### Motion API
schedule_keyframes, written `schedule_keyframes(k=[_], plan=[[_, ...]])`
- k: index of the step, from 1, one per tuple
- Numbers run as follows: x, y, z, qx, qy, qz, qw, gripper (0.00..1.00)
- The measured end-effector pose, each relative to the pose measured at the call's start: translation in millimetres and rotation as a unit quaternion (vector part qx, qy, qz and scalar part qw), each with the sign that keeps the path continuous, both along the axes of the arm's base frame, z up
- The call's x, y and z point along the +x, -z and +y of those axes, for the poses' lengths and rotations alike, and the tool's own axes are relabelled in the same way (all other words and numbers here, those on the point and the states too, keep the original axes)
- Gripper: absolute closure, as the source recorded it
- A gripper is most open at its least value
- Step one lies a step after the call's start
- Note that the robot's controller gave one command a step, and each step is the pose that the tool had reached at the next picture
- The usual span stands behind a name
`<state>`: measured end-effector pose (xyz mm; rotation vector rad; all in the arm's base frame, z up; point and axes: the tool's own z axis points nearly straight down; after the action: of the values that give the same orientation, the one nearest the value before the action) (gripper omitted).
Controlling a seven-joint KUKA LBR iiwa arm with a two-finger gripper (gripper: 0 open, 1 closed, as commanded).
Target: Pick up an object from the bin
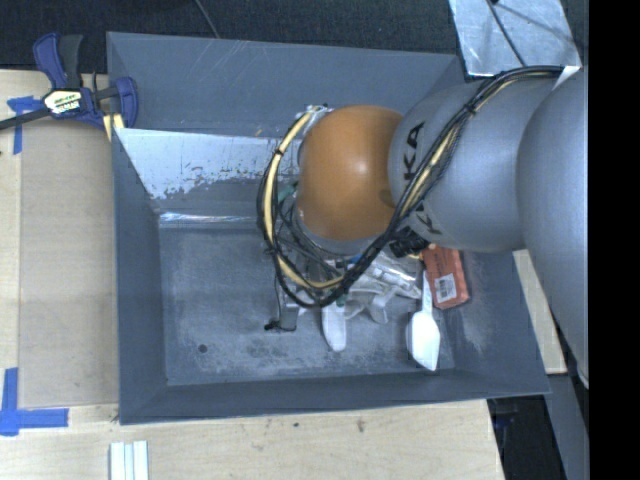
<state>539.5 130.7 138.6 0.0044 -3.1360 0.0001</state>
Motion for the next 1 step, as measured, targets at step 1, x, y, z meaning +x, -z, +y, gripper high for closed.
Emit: schedule_keyframes(k=[1], plan=[[2.1,-4.5,-0.5,0.001,0.001,-0.0041,1.0,0.0]])
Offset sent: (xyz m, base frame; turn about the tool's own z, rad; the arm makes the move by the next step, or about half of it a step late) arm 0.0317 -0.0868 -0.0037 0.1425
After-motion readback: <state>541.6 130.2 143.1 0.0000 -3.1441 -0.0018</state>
